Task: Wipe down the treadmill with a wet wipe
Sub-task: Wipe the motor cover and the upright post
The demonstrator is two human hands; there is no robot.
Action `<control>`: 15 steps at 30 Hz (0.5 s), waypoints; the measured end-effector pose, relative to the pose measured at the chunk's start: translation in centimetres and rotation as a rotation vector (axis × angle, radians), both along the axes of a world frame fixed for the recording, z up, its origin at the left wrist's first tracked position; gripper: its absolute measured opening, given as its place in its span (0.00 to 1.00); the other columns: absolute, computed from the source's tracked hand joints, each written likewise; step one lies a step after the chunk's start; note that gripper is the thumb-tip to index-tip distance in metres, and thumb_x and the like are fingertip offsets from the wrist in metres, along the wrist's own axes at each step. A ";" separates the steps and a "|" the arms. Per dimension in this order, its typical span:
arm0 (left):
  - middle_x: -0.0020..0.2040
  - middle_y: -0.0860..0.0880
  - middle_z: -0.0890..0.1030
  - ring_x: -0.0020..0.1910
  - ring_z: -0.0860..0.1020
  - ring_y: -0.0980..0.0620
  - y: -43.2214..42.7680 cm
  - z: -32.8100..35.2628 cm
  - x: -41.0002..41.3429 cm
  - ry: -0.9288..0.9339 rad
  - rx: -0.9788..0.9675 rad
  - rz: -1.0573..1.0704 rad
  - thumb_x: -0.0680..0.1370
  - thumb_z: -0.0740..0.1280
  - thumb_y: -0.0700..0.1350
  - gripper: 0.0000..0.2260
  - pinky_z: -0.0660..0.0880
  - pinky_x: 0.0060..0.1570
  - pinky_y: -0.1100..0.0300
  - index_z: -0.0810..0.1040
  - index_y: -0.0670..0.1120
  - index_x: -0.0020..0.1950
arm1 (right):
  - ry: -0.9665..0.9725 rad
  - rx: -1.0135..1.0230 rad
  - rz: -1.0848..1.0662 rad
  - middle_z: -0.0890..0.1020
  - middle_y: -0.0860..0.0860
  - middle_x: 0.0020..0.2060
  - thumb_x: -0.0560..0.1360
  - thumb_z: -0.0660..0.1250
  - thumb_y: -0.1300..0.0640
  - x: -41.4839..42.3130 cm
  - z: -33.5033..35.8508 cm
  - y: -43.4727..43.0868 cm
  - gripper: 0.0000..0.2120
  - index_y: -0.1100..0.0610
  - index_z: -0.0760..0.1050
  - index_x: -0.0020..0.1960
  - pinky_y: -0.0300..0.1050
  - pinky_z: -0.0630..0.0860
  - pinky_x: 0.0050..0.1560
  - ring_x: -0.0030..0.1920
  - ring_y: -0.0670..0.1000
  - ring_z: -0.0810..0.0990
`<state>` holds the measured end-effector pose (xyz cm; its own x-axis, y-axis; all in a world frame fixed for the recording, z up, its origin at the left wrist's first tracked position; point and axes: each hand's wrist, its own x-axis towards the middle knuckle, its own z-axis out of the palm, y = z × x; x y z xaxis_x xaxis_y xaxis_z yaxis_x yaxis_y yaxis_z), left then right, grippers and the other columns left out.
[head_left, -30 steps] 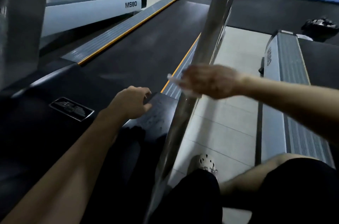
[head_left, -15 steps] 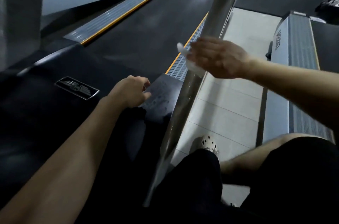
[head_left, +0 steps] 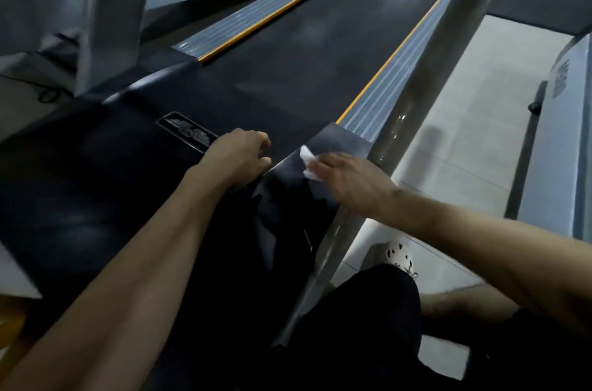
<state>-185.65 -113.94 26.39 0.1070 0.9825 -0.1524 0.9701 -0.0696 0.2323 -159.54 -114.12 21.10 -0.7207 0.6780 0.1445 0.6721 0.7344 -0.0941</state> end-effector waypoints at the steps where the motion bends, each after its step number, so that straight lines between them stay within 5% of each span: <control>1: 0.56 0.52 0.86 0.57 0.83 0.45 -0.2 -0.2 -0.5 -0.001 0.001 0.001 0.78 0.68 0.53 0.17 0.80 0.59 0.47 0.81 0.54 0.65 | 0.054 -0.097 -0.124 0.75 0.55 0.72 0.83 0.57 0.57 -1.6 -0.9 -0.3 0.24 0.53 0.68 0.79 0.60 0.80 0.62 0.68 0.61 0.79; 4: 0.57 0.50 0.86 0.58 0.82 0.44 -0.5 -0.9 -1.9 0.031 0.000 0.011 0.80 0.68 0.51 0.15 0.80 0.59 0.46 0.80 0.53 0.66 | 0.045 -0.234 -0.181 0.54 0.64 0.84 0.85 0.39 0.48 -7.9 -5.7 -6.1 0.32 0.63 0.54 0.85 0.60 0.55 0.83 0.85 0.65 0.52; 7: 0.60 0.48 0.86 0.60 0.82 0.42 -1.0 -1.6 -3.5 0.083 0.003 0.026 0.80 0.66 0.49 0.14 0.80 0.59 0.46 0.80 0.53 0.65 | 0.193 -0.333 -0.209 0.38 0.60 0.85 0.84 0.44 0.32 -10.6 -7.4 -12.6 0.43 0.63 0.43 0.86 0.54 0.34 0.84 0.84 0.57 0.31; 10: 0.63 0.48 0.85 0.62 0.81 0.42 -1.8 -2.5 -4.3 0.122 -0.003 0.023 0.81 0.66 0.47 0.15 0.79 0.60 0.48 0.80 0.52 0.67 | 0.222 -0.278 -0.437 0.40 0.63 0.85 0.84 0.46 0.31 -10.4 -9.0 -7.6 0.45 0.63 0.43 0.86 0.57 0.39 0.85 0.85 0.59 0.35; 13: 0.66 0.48 0.82 0.65 0.80 0.43 -2.2 -3.4 -4.1 0.122 -0.037 -0.001 0.82 0.65 0.47 0.16 0.78 0.63 0.47 0.79 0.51 0.69 | 0.412 -0.437 -0.972 0.45 0.66 0.85 0.85 0.53 0.33 -10.5 -8.8 -0.4 0.45 0.67 0.47 0.85 0.61 0.42 0.84 0.86 0.63 0.41; 15: 0.69 0.48 0.81 0.67 0.79 0.44 -2.2 -3.9 -4.0 0.107 -0.066 -0.003 0.83 0.64 0.46 0.16 0.77 0.65 0.47 0.79 0.51 0.71 | 0.465 -0.377 -0.898 0.46 0.67 0.85 0.86 0.52 0.36 -13.7 -8.7 -2.8 0.43 0.68 0.47 0.85 0.60 0.41 0.85 0.86 0.62 0.41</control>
<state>-189.65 -116.16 22.49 0.0900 0.9696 -0.2274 0.9894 -0.0609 0.1318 -173.20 -116.94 12.36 0.1338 0.9896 -0.0527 0.7906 -0.1386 -0.5965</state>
